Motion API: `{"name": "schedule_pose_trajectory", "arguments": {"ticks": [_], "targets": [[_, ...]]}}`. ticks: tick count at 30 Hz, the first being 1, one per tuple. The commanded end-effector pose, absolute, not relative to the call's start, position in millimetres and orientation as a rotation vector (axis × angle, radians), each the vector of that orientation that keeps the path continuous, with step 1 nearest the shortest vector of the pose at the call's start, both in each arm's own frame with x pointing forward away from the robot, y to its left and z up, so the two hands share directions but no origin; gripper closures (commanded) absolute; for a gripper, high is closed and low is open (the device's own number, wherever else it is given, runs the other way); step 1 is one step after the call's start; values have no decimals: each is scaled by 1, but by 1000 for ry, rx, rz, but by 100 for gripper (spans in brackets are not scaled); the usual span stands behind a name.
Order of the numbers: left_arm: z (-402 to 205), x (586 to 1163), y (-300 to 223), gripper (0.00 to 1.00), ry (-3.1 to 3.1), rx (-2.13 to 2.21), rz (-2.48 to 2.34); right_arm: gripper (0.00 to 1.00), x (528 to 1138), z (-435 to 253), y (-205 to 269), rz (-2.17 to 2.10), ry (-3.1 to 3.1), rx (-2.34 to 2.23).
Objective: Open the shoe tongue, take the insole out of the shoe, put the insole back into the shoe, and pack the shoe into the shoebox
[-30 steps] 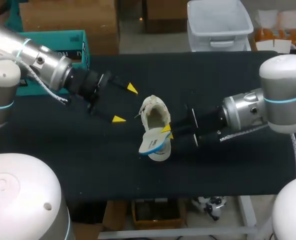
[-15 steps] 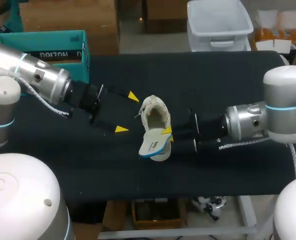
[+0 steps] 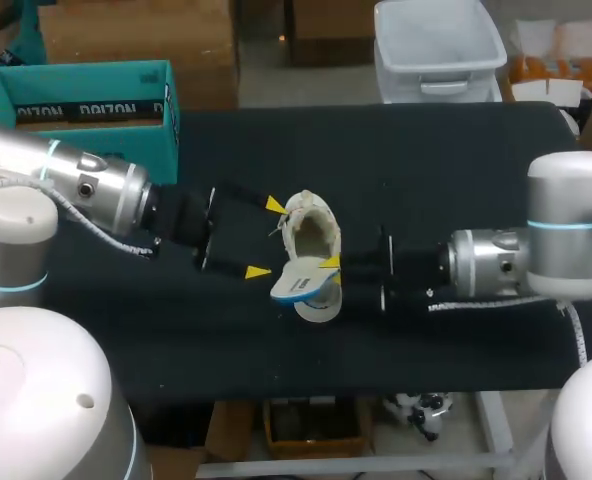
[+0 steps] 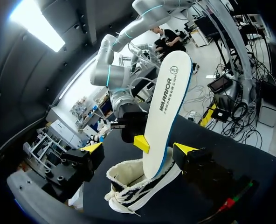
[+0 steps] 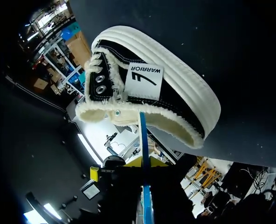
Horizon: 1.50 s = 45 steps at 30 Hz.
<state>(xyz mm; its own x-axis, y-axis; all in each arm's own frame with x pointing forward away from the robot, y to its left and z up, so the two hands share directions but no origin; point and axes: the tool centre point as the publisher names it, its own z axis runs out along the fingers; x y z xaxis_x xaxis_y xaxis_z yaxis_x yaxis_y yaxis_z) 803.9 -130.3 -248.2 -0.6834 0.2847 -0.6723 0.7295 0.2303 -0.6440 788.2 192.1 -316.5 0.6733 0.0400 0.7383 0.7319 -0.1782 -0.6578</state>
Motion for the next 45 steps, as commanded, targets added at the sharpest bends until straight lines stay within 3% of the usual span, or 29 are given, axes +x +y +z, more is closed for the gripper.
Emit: {"name": "schedule_pose_trajectory", "arguments": {"ticks": [1,3,6,25,28,36,40,45], "targets": [[-257,807,-134,1,2036,872,-1448,100,798,-325,190,-704,-631,-1624],[-261,810,-135,14,2040,871,-1442,100,801,-326,188,-713,-626,-1620],[-267,813,-135,19,2057,859,-1457,100,804,-326,185,-722,-624,-1616],[-291,822,-137,25,2126,881,-1489,100,819,-332,178,-752,-614,-1584],[-296,823,-138,35,2133,877,-1498,100,822,-331,180,-755,-620,-1577],[-307,827,-144,42,2142,871,-1516,100,828,-334,182,-754,-622,-1567],[-311,829,-150,57,2138,881,-1535,100,830,-335,181,-757,-619,-1564],[-315,831,-156,58,2133,886,-1529,100,832,-336,182,-755,-617,-1561]]}}
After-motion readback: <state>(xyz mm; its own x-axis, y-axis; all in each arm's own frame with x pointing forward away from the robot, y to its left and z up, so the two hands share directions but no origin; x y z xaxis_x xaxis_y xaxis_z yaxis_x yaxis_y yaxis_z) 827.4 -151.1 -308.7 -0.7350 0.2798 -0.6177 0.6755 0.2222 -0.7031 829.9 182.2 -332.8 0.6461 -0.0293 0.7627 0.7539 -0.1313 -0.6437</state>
